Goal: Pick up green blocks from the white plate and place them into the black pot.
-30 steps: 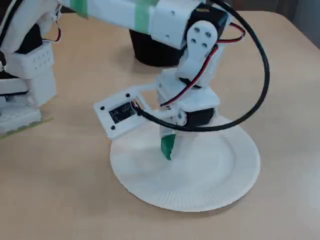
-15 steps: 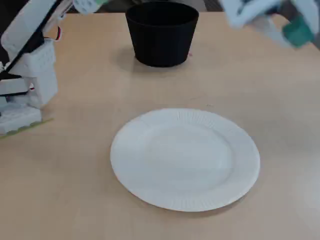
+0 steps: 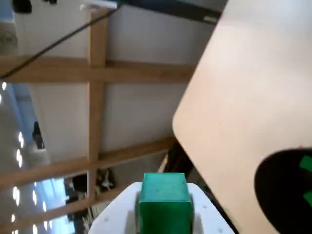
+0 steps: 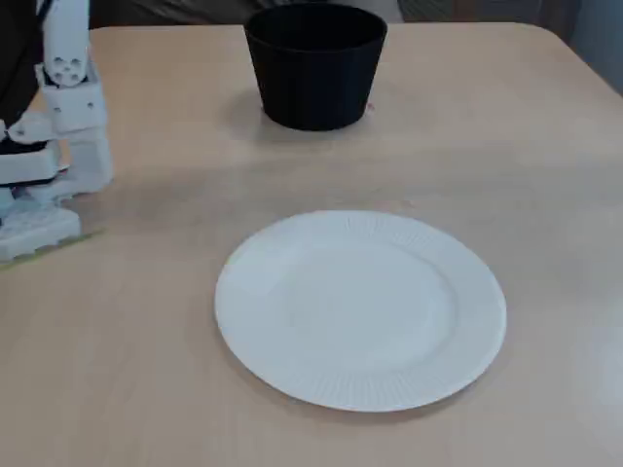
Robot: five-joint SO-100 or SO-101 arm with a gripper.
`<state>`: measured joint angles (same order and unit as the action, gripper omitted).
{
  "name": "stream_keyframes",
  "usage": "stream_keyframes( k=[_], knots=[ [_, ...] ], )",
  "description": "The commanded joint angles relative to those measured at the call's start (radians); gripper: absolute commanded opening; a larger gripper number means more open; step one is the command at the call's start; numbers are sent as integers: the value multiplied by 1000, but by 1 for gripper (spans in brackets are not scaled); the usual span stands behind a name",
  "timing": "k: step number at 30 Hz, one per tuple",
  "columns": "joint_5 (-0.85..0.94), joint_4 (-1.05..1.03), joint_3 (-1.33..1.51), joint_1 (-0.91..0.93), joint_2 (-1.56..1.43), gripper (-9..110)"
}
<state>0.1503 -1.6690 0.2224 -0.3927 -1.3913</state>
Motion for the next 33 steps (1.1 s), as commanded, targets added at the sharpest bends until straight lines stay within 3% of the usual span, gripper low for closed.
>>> stream_keyframes(
  k=[1, 5, 9, 12, 21, 29, 30, 32, 33],
  knots=[
    [-38, 2, 117, -75, -152, -2],
    [-83, 81, 609, -156, -373, -2],
    [-141, 388, 1259, -207, -649, -2],
    [-160, 598, 1551, -235, -733, -2],
    [-141, 1063, 1934, -178, -715, -2],
    [-140, 1207, 2019, -150, -695, -2],
    [-132, 1203, 2019, -150, -695, 3],
    [-98, 1178, 2019, -160, -699, 29],
    [-95, 1167, 2017, -164, -699, 35]
  ],
)
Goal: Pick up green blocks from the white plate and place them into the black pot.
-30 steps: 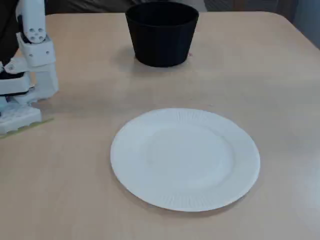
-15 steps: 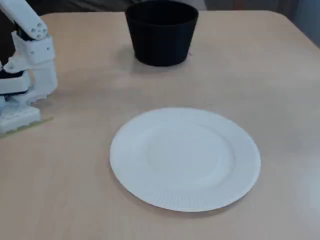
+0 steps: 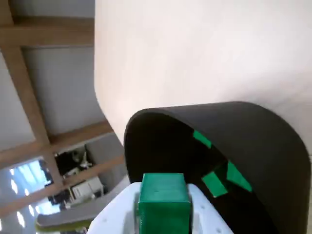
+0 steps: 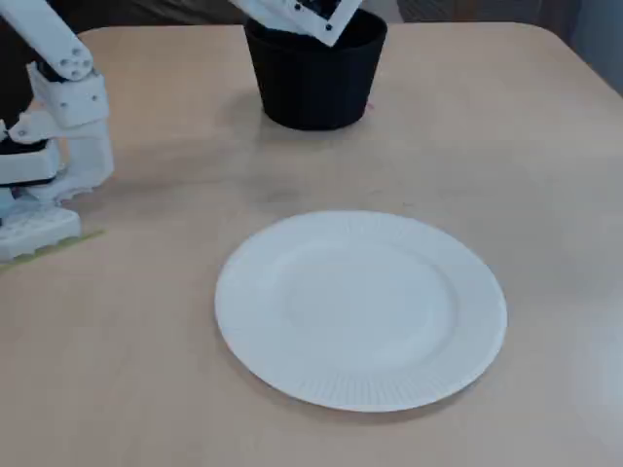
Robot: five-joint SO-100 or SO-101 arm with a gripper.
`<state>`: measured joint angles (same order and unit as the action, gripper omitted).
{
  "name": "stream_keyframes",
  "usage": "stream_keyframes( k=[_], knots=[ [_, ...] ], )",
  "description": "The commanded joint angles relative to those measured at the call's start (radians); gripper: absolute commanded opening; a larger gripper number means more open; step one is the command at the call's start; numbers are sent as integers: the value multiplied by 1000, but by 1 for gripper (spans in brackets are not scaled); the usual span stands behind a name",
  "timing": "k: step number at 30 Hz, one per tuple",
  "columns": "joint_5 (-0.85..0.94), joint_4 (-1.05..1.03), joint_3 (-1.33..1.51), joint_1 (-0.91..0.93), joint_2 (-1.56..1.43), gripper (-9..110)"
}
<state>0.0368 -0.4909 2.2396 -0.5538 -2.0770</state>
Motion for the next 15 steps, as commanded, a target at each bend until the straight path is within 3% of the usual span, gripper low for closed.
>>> stream_keyframes(
  k=[1, 4, 9, 10, 13, 15],
  knots=[
    [21, -23, -3, -8, -14, 39],
    [25, -52, -9, -12, -12, 45],
    [20, -58, -14, -11, -18, 42],
    [18, -49, -14, -6, -23, 36],
    [-2, -63, -28, 31, -72, -1],
    [17, -114, -32, 78, -143, -2]
  ],
)
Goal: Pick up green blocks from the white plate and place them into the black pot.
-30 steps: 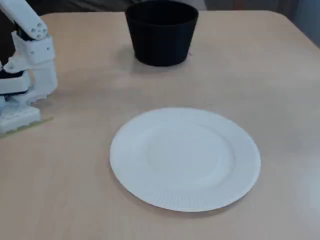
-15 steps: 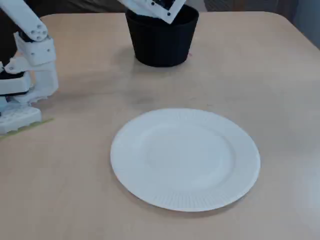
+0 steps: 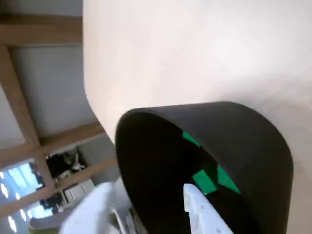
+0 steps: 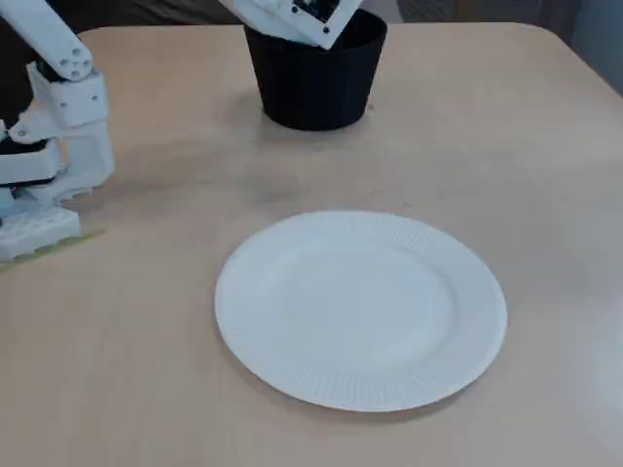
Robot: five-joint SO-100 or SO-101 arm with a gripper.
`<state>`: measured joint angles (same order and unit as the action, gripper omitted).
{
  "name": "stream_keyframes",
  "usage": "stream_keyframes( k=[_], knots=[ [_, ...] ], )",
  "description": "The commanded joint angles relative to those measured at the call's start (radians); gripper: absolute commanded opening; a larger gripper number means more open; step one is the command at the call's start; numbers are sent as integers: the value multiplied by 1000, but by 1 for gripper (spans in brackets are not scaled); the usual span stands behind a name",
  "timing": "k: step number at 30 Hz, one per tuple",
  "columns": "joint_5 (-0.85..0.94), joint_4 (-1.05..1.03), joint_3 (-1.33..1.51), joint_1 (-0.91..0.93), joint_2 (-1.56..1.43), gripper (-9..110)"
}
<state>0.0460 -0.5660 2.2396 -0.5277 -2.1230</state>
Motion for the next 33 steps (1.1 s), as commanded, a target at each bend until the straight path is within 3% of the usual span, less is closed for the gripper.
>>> stream_keyframes(
  k=[1, 10, 26, 33],
  knots=[
    [9, -75, -35, 91, -138, -2],
    [77, -449, -29, 525, -546, -2],
    [81, -555, 436, 497, -1131, -2],
    [81, -549, 548, 480, -1129, -2]
  ],
)
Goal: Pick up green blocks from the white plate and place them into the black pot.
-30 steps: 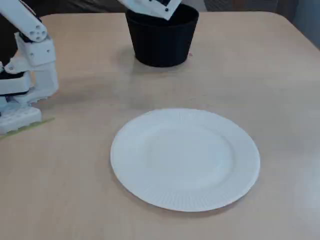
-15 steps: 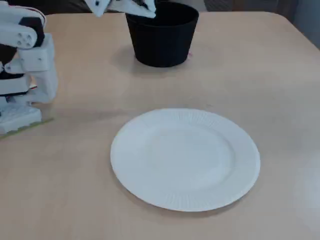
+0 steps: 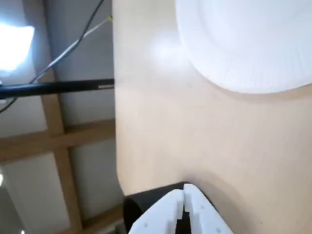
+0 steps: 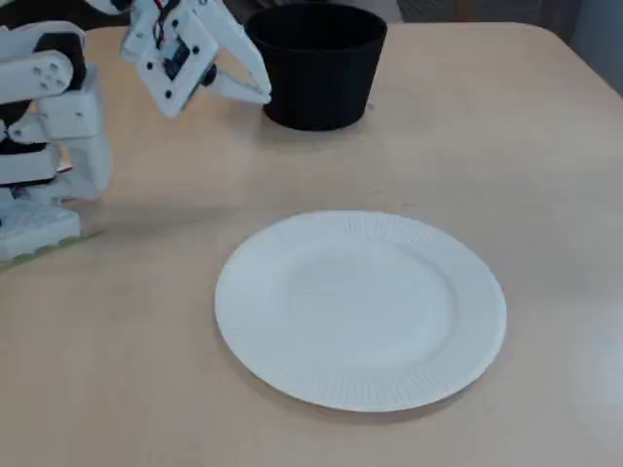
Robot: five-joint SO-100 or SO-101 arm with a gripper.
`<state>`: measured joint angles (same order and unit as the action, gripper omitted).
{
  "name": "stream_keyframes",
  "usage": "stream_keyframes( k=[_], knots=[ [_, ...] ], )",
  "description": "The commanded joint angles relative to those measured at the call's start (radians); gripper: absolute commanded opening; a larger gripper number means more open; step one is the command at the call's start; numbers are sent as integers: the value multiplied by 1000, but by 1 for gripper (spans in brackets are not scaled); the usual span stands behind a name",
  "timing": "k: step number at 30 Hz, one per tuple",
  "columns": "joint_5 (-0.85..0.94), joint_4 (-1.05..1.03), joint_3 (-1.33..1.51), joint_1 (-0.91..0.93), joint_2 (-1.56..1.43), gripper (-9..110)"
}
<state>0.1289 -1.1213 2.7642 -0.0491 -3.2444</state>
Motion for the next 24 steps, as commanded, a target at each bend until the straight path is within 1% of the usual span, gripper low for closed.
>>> stream_keyframes(
  k=[1, 6, 13, 19, 21, 24],
  knots=[
    [2, 9, 46, 0, -8, -2],
    [20, 17, 123, 3, -8, -2],
    [-9, 34, 207, -2, -8, -2],
    [-21, 34, 212, 0, -8, -2],
    [-21, 34, 212, 0, -8, 0],
    [-20, 34, 210, 0, -8, -2]
  ],
)
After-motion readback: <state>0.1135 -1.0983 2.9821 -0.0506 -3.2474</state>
